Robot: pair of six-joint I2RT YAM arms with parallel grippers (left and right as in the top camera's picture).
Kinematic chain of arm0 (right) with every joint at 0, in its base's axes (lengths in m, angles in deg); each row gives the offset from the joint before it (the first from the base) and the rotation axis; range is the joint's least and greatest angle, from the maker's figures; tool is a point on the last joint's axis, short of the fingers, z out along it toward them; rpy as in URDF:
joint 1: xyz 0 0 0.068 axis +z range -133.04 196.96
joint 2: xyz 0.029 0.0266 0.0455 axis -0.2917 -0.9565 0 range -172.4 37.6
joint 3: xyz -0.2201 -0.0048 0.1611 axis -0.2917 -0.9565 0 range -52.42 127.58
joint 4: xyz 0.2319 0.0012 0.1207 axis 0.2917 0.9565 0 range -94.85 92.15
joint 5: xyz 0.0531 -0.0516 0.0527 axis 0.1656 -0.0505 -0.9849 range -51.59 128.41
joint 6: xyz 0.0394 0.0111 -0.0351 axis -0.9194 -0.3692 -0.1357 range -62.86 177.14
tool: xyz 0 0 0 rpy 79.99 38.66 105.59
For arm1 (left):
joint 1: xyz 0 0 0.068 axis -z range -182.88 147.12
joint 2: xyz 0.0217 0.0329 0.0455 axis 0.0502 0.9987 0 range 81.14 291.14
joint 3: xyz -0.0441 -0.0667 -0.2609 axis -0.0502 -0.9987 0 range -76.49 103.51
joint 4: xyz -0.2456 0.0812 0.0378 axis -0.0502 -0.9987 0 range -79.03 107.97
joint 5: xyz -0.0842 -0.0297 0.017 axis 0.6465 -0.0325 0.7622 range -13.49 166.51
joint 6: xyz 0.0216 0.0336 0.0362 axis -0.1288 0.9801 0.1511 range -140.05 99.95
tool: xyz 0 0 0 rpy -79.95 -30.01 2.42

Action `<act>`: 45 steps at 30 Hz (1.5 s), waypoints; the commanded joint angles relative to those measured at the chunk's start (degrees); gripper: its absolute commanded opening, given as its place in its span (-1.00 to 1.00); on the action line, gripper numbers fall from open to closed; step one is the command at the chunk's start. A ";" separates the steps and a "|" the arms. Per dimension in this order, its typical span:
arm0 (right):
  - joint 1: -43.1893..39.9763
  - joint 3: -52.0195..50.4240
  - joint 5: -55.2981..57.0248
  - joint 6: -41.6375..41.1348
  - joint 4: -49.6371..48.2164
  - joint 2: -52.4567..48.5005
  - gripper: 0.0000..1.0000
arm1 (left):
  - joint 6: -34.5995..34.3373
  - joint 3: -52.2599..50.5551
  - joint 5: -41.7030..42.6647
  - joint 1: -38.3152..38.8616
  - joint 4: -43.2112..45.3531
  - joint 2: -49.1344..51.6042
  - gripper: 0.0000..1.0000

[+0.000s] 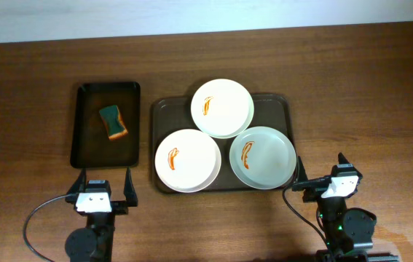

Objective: Clean dirty plates on tray and stack at the side
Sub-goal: 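Move the left gripper toward the sponge in the small black tray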

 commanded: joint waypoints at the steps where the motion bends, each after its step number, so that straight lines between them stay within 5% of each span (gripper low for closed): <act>1: 0.37 -0.42 0.48 0.31 0.17 0.22 0.97 | 0.92 -0.31 -0.61 -0.24 -0.09 -0.33 0.99; 26: 0.37 -0.42 0.48 0.31 0.17 0.22 0.97 | 0.85 -0.31 -0.48 -0.24 0.87 -0.35 0.99; 30: 0.37 -0.42 0.48 0.31 0.17 0.22 0.97 | -13.11 -0.31 49.94 -0.22 8.83 -0.33 0.99; 32: 0.37 -0.42 0.48 0.31 0.17 0.22 0.97 | -16.13 -0.31 58.27 -0.24 24.81 -0.35 0.99; 34: 0.37 -0.42 0.48 0.31 0.17 0.22 0.97 | -22.36 1.68 54.71 -0.24 45.05 -0.33 0.99; 36: 0.37 -0.42 0.48 0.33 0.17 0.22 0.97 | -18.40 8.92 43.87 -0.24 35.32 0.81 0.99; 37: 0.37 -0.42 0.48 0.31 0.17 0.22 0.97 | -7.19 18.05 41.44 -0.24 21.05 4.81 0.99; 41: 0.37 -0.42 0.48 0.31 0.17 0.22 0.97 | 4.61 51.17 19.58 -0.24 -26.45 35.06 0.99; 45: 0.37 -0.42 0.48 0.31 0.17 0.22 0.97 | 2.64 70.38 18.97 -0.24 -42.23 65.90 0.99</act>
